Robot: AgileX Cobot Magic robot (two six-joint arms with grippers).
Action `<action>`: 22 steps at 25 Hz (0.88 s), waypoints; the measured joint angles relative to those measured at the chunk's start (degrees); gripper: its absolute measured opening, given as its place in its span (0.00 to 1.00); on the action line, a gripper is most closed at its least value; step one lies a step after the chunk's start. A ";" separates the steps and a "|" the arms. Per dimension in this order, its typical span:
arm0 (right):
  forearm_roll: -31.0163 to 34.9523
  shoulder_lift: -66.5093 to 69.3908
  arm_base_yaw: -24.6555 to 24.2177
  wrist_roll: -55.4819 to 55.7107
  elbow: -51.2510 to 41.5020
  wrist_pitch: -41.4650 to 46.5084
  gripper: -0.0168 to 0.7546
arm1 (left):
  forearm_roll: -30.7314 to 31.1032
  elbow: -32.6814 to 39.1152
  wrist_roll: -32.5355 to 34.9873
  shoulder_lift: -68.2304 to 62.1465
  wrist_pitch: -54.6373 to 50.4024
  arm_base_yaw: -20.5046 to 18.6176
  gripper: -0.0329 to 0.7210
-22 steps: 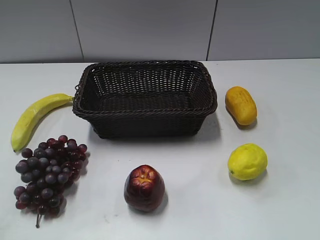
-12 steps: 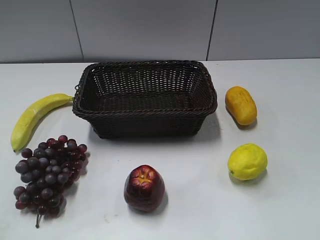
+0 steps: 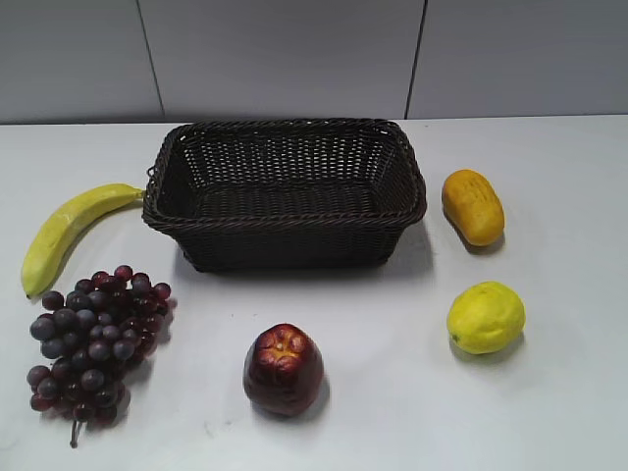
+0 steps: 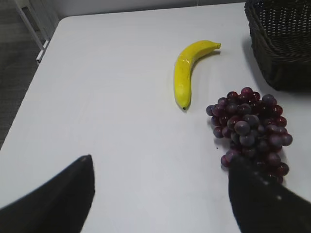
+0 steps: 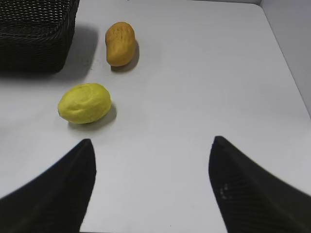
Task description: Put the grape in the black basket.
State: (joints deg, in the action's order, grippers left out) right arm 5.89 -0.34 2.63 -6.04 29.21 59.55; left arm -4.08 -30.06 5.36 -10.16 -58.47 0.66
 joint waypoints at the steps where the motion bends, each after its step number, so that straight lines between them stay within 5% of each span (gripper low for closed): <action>1: 0.00 0.00 0.00 0.00 0.00 0.00 0.74 | -0.33 -0.45 0.00 -3.37 1.04 0.00 0.90; 17: 0.00 0.00 0.00 0.00 0.00 0.00 0.74 | -16.87 -7.38 8.16 -53.36 14.31 0.06 0.88; 22: 0.00 0.00 0.00 0.00 0.00 0.00 0.74 | -18.22 -8.04 10.68 -58.94 18.38 5.45 0.88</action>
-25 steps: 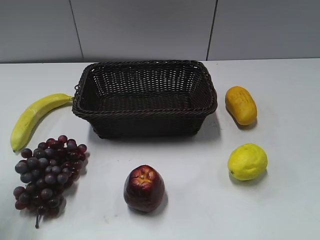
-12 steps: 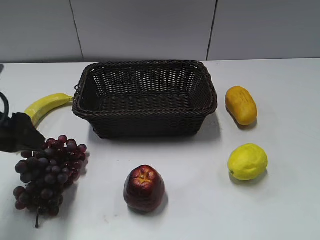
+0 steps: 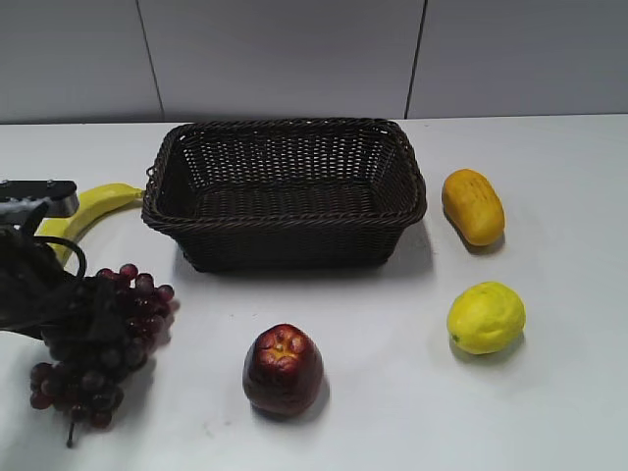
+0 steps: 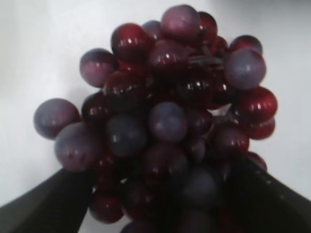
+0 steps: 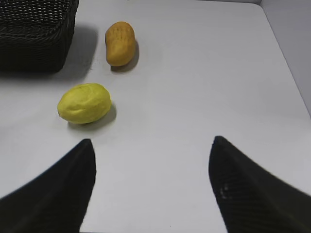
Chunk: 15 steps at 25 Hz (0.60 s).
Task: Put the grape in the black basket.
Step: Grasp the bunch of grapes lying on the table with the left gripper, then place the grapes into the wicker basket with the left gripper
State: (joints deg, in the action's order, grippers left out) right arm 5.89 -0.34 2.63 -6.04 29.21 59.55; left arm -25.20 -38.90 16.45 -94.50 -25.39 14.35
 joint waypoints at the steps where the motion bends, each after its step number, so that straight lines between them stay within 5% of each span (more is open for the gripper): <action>1: 0.00 0.00 0.00 0.00 0.00 0.00 0.74 | -0.23 -0.01 -0.06 -0.58 0.89 0.00 0.91; 5: 0.00 0.00 0.00 0.00 0.00 0.00 0.74 | -1.51 -0.01 -0.17 -1.63 3.48 0.00 0.73; 8: 0.00 0.00 0.00 0.00 0.00 0.00 0.74 | -1.81 -0.01 -0.17 -1.89 3.81 0.00 0.44; 15: 0.00 0.00 0.00 0.00 0.00 0.00 0.74 | -1.80 -0.01 -0.01 -1.04 2.45 0.10 0.42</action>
